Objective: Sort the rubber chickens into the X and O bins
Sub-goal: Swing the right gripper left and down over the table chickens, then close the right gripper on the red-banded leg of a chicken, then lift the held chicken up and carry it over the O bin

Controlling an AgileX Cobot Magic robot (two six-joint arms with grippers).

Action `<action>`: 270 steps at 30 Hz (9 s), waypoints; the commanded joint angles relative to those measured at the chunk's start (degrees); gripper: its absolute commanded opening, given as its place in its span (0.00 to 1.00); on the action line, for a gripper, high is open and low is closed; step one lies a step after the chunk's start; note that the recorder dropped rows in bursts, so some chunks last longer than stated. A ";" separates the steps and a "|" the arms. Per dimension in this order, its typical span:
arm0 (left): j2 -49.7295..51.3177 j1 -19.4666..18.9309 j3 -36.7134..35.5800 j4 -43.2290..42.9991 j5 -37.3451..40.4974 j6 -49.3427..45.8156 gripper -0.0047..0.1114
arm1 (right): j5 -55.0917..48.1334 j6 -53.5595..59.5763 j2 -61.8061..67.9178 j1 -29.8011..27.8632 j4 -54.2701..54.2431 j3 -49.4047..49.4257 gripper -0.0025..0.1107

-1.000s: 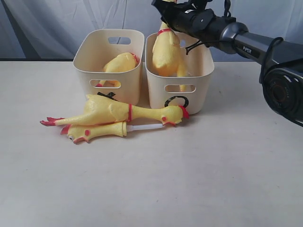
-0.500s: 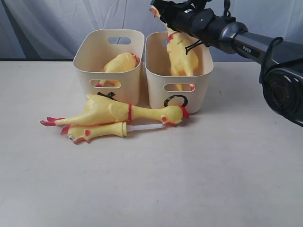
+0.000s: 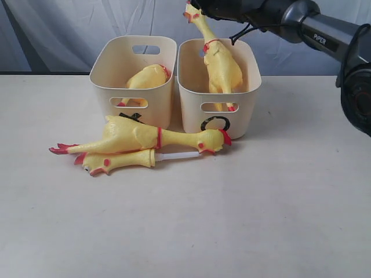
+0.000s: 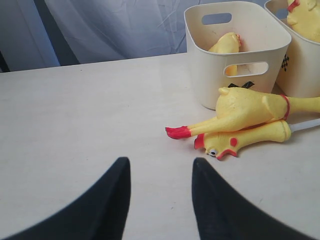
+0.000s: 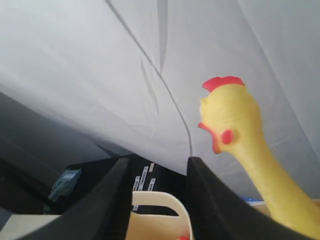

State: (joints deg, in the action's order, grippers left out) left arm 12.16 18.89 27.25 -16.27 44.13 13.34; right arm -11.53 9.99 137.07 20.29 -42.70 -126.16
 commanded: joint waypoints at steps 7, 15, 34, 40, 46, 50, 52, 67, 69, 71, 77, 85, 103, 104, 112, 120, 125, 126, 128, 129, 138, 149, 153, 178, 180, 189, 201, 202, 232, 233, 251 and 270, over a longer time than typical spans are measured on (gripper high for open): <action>-0.44 0.07 -0.23 0.36 -0.49 -0.09 0.38 | -17.86 4.27 -8.20 -0.14 11.56 -0.42 0.04; -0.44 0.07 -0.23 0.36 -0.49 -0.09 0.38 | -33.69 14.78 -11.80 -0.14 10.49 -0.42 0.01; -0.44 0.07 -0.23 0.36 -0.49 -0.09 0.38 | -52.52 29.09 -12.66 7.46 4.91 0.21 0.01; -0.44 0.07 -0.23 0.36 -0.49 -0.43 0.38 | -53.81 29.09 -13.54 11.03 12.34 1.40 0.01; -0.44 0.07 -0.23 0.36 -0.49 -0.43 0.38 | -53.67 29.32 -17.05 12.43 17.77 8.33 0.01; -0.44 0.07 -0.23 0.36 -0.49 -0.43 0.38 | -53.00 31.44 -20.68 13.63 20.43 14.54 0.01; -0.44 0.07 -0.23 0.36 -0.49 -0.43 0.38 | -51.72 33.12 -22.73 14.51 21.62 18.11 0.01; -0.44 0.07 -0.23 0.36 -0.49 -0.43 0.38 | -12.88 17.58 -31.22 24.40 63.20 52.12 0.01; -0.44 0.07 -0.23 0.62 -0.49 -0.43 0.38 | -7.13 12.57 -31.22 24.40 70.05 56.82 0.01; -0.44 0.07 -0.23 0.98 -0.49 -0.43 0.38 | -3.46 7.85 -30.98 24.40 76.51 59.94 0.01; -0.44 0.07 -0.23 0.99 -0.64 -0.43 0.38 | -1.72 -7.94 -26.91 24.40 92.40 61.19 0.02; -0.44 0.07 -0.23 1.10 -0.62 -0.43 0.38 | -1.56 -12.64 -25.05 24.40 95.39 61.19 0.36; -0.44 0.07 -0.23 1.22 -0.62 -0.43 0.38 | -3.42 -16.97 -21.81 24.40 101.49 57.03 0.36; -0.44 0.07 -0.23 1.22 -0.62 -0.43 0.38 | -3.65 -17.26 -21.50 24.40 101.47 56.78 0.36; -0.44 0.07 -0.23 1.22 -0.62 -0.53 0.38 | -7.41 -17.69 -18.64 24.40 102.59 53.79 0.36; -0.44 0.07 -0.23 1.22 -0.62 -0.53 0.38 | -7.40 -19.75 -17.56 24.40 104.29 53.55 0.46; -0.44 0.07 -0.23 1.22 -0.62 -0.53 0.38 | -6.97 -23.12 -17.48 24.40 107.43 53.51 0.46; -0.44 0.07 -0.23 1.33 -0.62 -0.53 0.38 | -7.16 -23.92 -17.48 24.40 108.09 53.37 0.46; -0.44 0.07 -0.23 1.33 -0.62 -0.53 0.38 | -7.30 -25.33 -17.48 24.40 109.14 53.27 0.46; -0.44 0.07 -0.23 1.33 -0.62 -0.53 0.38 | -7.72 -25.46 -17.48 24.40 109.63 53.27 0.46; -0.44 0.07 -0.23 1.45 -0.76 -0.53 0.38 | -9.28 -26.79 -17.34 24.40 111.75 53.27 0.46; -0.44 0.07 -0.23 1.45 -0.76 -0.53 0.38 | -9.20 -26.79 -15.41 24.40 112.09 53.27 0.46; -0.44 0.07 -0.23 1.45 -0.76 -0.53 0.38 | -9.08 -26.79 -15.40 24.40 114.63 53.27 0.46; -0.44 0.07 -0.23 1.45 -0.89 -0.53 0.38 | -10.60 -36.84 -13.52 24.40 122.15 51.55 0.46; -0.44 0.07 -0.23 1.45 -0.89 -0.53 0.38 | -10.60 -36.84 -13.52 24.40 122.15 51.55 0.46; -0.44 0.07 -0.23 1.45 -0.89 -0.53 0.38 | -10.60 -36.98 -13.42 24.40 122.15 51.58 0.46; -0.44 0.07 -0.23 1.45 -0.89 -0.53 0.38 | -10.83 -36.98 -12.90 24.40 122.15 51.58 0.46; -0.44 0.07 -0.23 1.45 -0.89 -0.53 0.38 | -10.83 -36.98 -12.76 24.40 122.15 51.58 0.46; -0.44 0.07 -0.23 1.45 -0.89 -0.53 0.38 | -16.58 -37.08 -11.60 26.00 122.01 51.58 0.01; -0.44 0.07 -0.23 1.45 -0.89 -0.53 0.38 | -16.58 -37.08 -11.61 26.58 122.11 51.58 0.01; -0.44 0.07 -0.23 1.34 -1.09 -0.53 0.38 | -23.87 -32.43 -22.76 30.64 111.28 51.58 0.01; -0.44 0.07 -0.23 1.22 -1.24 -0.53 0.38 | -24.17 -12.81 -35.63 30.74 86.73 51.58 0.01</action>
State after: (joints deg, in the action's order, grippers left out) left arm 12.16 18.89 27.25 -14.96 43.58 12.73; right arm -35.87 -4.45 104.23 50.93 45.94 -74.42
